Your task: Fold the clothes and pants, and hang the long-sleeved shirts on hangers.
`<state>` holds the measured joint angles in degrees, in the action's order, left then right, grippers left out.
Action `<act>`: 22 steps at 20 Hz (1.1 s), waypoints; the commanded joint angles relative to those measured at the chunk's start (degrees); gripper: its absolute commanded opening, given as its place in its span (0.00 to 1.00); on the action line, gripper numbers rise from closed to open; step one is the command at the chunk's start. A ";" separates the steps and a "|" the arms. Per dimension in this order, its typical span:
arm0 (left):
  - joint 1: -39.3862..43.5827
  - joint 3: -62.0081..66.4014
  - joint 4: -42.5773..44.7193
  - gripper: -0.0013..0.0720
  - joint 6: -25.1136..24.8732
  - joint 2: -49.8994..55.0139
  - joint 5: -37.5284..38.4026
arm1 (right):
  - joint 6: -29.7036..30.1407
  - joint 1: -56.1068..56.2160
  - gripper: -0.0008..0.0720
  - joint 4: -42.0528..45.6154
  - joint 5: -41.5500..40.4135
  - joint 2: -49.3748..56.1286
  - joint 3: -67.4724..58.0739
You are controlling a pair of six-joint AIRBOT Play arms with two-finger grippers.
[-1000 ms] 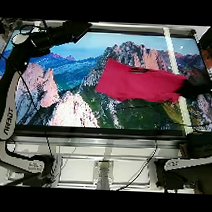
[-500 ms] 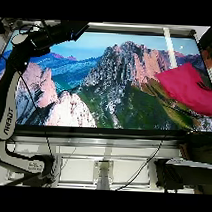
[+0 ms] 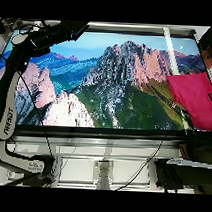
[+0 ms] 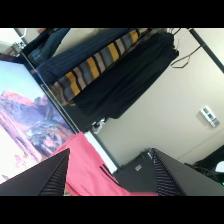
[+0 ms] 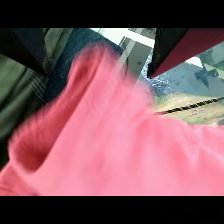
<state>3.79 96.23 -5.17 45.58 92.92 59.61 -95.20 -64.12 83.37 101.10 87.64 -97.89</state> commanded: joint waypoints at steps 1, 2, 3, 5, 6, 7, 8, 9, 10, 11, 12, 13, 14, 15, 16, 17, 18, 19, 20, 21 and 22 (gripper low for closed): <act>0.02 0.02 0.00 0.82 -0.24 0.00 -0.02 | -1.79 -0.07 0.94 1.07 1.29 -0.04 -5.75; -0.13 0.02 0.02 0.82 -0.24 0.00 -0.04 | -1.90 -0.04 0.94 0.13 0.26 -0.02 -9.05; -0.33 0.02 0.00 0.81 -0.24 0.00 -0.02 | -1.97 -0.04 0.90 -3.50 -0.76 -0.02 -12.61; -1.49 0.04 0.00 0.34 -2.49 -0.15 0.39 | -1.66 0.46 0.25 -21.18 -3.98 -0.04 -19.04; -2.38 0.04 0.00 0.08 -4.96 -0.46 1.62 | -0.46 1.49 0.04 -30.95 -4.85 -0.11 -20.68; -3.21 0.04 0.02 0.03 -7.50 -1.20 3.23 | 1.14 3.39 0.03 -40.87 -5.33 -0.17 -21.53; -4.00 0.04 0.20 0.02 -8.57 -2.40 4.72 | 2.14 5.68 0.03 -48.02 -5.88 -0.39 -21.55; -4.57 0.04 1.03 0.02 -8.55 -3.96 4.94 | 2.73 8.83 0.03 -52.50 -6.67 -0.74 -21.55; -5.05 0.04 2.75 0.02 -8.50 -6.01 4.96 | 3.15 12.00 0.03 -53.83 -7.54 -1.03 -21.57; -5.35 0.04 4.70 0.02 -8.00 -8.35 4.96 | 3.15 15.47 0.03 -53.68 -8.20 -1.33 -21.55; -5.53 0.04 6.25 0.02 -6.95 -10.62 4.96 | 3.15 18.73 0.03 -53.70 -8.37 -1.40 -21.57; -5.70 0.02 7.04 0.02 -6.03 -12.94 4.96 | 3.15 21.55 0.03 -53.66 -8.57 -1.40 -21.55; -5.97 0.04 7.08 0.03 -5.09 -15.30 4.96 | 3.13 24.28 0.03 -53.70 -8.85 -1.40 -21.55; -6.05 0.02 7.08 0.03 -4.83 -17.68 4.94 | 3.10 26.62 0.03 -53.92 -8.81 -1.40 -21.55; -6.21 0.02 7.08 0.03 -4.87 -19.74 4.94 | 3.10 28.76 0.03 -54.29 -8.83 -1.40 -21.55; -6.27 0.02 7.06 0.03 -4.87 -21.79 4.96 | 3.10 30.91 0.03 -54.62 -8.96 -1.40 -21.55; -6.27 0.02 7.06 0.03 -4.87 -23.54 4.94 | 3.10 32.92 0.03 -54.71 -8.98 -1.40 -21.55; -6.27 0.02 6.84 0.03 -4.87 -25.14 4.96 | 3.10 34.62 0.03 -54.69 -9.03 -1.40 -21.55; -6.27 0.02 6.40 0.03 -4.87 -26.40 4.96 | 3.15 36.33 0.03 -54.64 -9.16 -1.40 -21.55; -6.27 0.02 6.14 0.03 -4.87 -27.58 4.96 | 3.15 37.64 0.03 -54.66 -9.18 -1.40 -21.55; -6.27 0.02 5.99 0.03 -4.87 -28.44 4.96 | 3.15 38.88 0.03 -54.66 -9.18 -1.40 -21.55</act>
<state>-2.37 96.25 1.21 40.49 68.20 64.64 -92.14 -29.85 29.61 92.20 86.30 -119.37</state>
